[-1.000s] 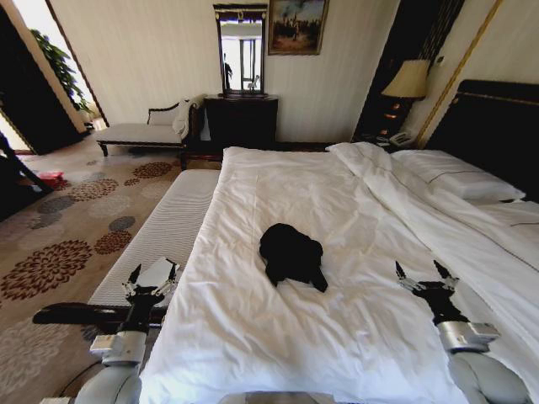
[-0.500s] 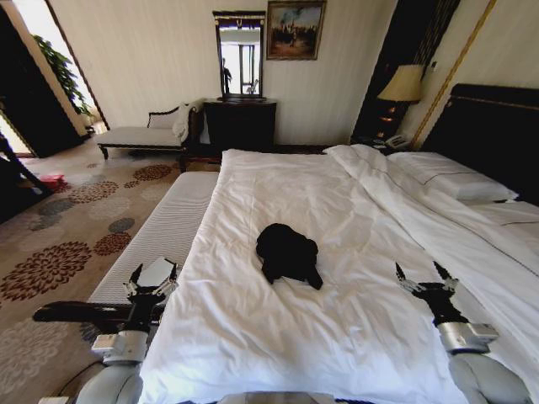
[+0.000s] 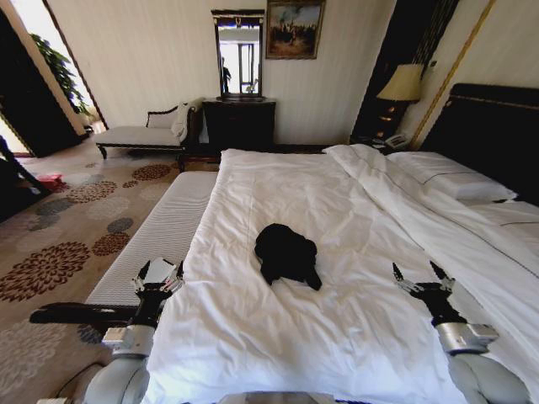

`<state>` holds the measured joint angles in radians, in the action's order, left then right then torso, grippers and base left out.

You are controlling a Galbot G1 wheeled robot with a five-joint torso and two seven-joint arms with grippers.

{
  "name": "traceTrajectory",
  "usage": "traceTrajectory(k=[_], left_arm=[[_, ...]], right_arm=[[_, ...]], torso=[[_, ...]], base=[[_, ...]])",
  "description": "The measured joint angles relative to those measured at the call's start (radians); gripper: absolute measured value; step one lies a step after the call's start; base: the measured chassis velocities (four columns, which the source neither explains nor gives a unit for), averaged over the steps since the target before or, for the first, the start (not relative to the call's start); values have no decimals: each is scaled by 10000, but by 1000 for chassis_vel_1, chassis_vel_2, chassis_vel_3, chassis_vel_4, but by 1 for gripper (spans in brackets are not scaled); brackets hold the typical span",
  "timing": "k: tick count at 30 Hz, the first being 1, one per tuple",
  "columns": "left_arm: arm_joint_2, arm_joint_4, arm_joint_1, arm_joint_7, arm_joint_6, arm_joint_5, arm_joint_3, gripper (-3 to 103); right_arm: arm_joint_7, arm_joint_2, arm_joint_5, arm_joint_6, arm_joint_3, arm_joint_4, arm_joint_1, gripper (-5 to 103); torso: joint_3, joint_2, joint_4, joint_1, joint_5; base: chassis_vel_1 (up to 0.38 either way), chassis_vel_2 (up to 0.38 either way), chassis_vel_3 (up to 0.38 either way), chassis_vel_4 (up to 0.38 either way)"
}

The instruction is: Fold the clothes on the bed.

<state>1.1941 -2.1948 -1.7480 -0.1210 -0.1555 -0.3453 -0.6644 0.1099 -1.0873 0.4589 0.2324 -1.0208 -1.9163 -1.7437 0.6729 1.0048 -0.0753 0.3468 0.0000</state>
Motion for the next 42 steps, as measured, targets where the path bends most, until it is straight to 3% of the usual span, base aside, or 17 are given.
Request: traceTrajectory(k=[11,15,19,21,23,28,31,32,42], left_arm=[[-30,116,139,-12,52,43,163,100],[-132,147,239,-49,133,28,200,100],[-246,149,280,-86,211,3,224,100],[-260,148,279,-87,216,2,224,100],[-302,133,239,-88,224,-12,225,100],[-453,193,318,-86,281,-27,376,100],[-669,304,603,-148,377,-99,703,100],[-801,381,763,-176,422,-137,905,100],[-1455,661,1296,-321,668,-364,1484,100]], right_arm=[[-118,146,310,-147,32,-304,-87,100],[36,357,774,-842,158,-1282,-428,100],[-33,782,1956,-2082,657,-2300,-514,100],[-76,879,2203,-2303,798,-2458,-485,100],[-273,1207,2939,-3083,1337,-2907,-328,100],[-575,1758,3420,-3930,2510,-3084,354,100],[-576,1957,3467,-4102,2799,-2867,627,100],[-570,2114,3528,-4145,2935,-2661,772,100],[-707,3315,4374,-4379,4701,-1241,2636,100]], torso=[[0,0,0,0,6],[0,0,-2,-1,1],[0,0,1,-1,-6],[0,1,2,-1,-5],[0,0,0,-1,-2],[0,0,3,-1,2],[0,0,6,-1,2],[0,0,-12,-1,-2],[1,-1,0,0,1]], base=[[-43,-51,46,61],[0,0,0,0],[0,0,0,0],[0,0,0,0],[0,0,0,0],[0,0,0,0],[0,0,0,0],[0,0,0,0],[0,0,0,0]])
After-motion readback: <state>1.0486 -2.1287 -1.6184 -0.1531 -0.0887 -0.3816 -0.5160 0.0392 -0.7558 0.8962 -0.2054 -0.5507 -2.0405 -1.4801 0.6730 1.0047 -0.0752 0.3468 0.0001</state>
